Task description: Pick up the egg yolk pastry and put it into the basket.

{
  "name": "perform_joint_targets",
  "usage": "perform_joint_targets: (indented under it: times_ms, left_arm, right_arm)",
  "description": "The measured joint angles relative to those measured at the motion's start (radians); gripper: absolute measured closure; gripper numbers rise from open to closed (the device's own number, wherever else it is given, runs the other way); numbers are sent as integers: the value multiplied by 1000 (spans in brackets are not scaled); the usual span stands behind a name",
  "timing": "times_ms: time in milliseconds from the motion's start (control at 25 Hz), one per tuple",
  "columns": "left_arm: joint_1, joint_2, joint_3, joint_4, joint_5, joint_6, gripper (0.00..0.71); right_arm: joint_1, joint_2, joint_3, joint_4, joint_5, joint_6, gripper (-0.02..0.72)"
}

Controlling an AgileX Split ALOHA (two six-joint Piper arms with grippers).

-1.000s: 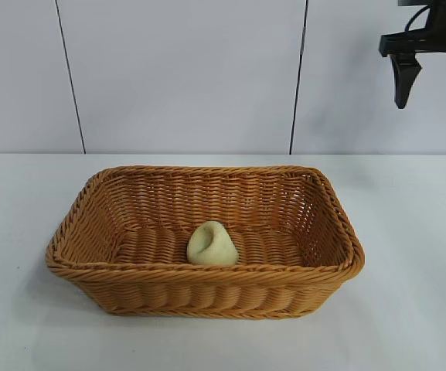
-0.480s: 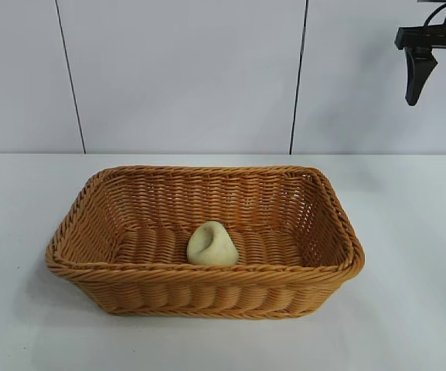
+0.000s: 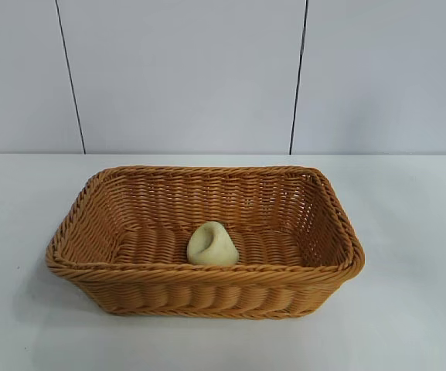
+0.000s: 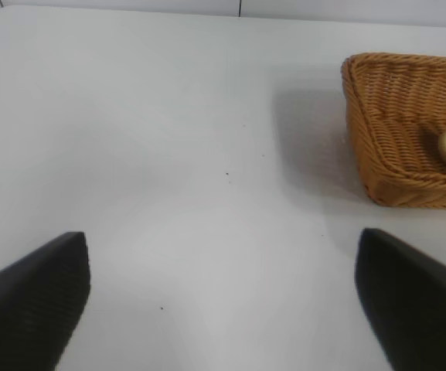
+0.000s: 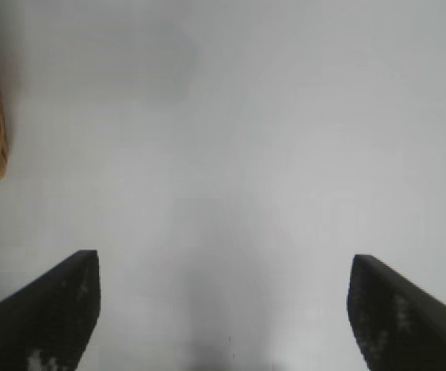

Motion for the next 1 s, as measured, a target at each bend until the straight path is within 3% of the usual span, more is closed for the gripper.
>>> perform_joint_targets:
  times_ms: [160, 480, 1000]
  left_arm:
    - [0, 0, 0, 0, 0, 0, 37]
    - [0, 0, 0, 0, 0, 0, 37]
    - [0, 0, 0, 0, 0, 0, 37]
  right_arm:
    - [0, -253, 179, 0, -99, -27, 77]
    - [0, -655, 239, -1, -89, -28, 77]
    - [0, -889, 241, 0, -89, -28, 77]
